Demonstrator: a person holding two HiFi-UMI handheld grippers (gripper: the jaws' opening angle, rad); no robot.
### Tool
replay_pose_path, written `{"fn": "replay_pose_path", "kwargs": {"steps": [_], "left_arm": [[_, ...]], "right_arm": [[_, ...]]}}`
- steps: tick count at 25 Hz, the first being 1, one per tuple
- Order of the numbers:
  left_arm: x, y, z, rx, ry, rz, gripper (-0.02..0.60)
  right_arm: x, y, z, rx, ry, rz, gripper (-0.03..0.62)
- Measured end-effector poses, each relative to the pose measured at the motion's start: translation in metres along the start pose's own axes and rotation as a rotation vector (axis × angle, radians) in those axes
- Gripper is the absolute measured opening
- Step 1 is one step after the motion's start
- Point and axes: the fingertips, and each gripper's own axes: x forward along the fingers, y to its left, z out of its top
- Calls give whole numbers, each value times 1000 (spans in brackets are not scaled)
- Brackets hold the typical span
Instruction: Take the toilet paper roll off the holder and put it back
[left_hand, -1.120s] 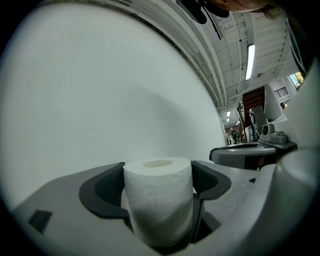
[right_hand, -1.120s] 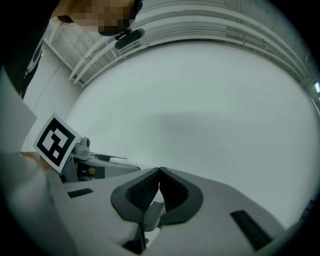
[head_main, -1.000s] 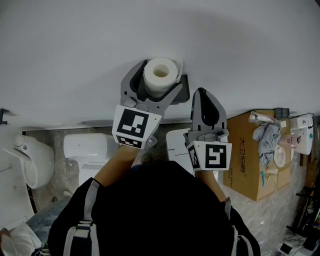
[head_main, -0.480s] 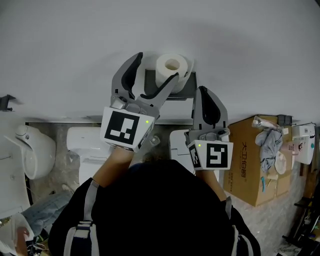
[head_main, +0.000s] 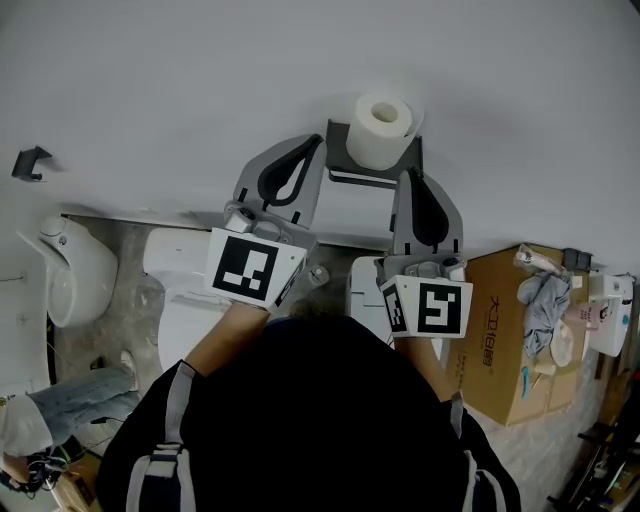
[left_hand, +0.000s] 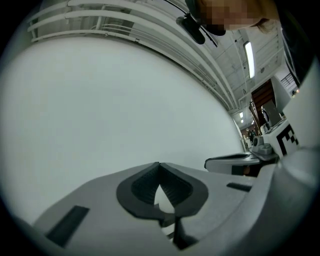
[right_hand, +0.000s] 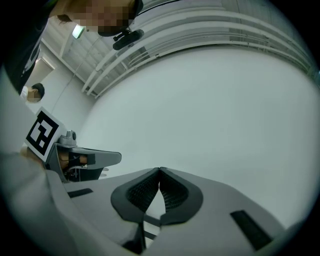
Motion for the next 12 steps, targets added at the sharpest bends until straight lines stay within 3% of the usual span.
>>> {"fn": "replay_pose_path", "kwargs": {"steps": [12], "left_arm": [[-53, 0, -77, 2, 119, 70, 5]], "right_arm": [[-25, 23, -49, -6, 62, -24, 18]]}}
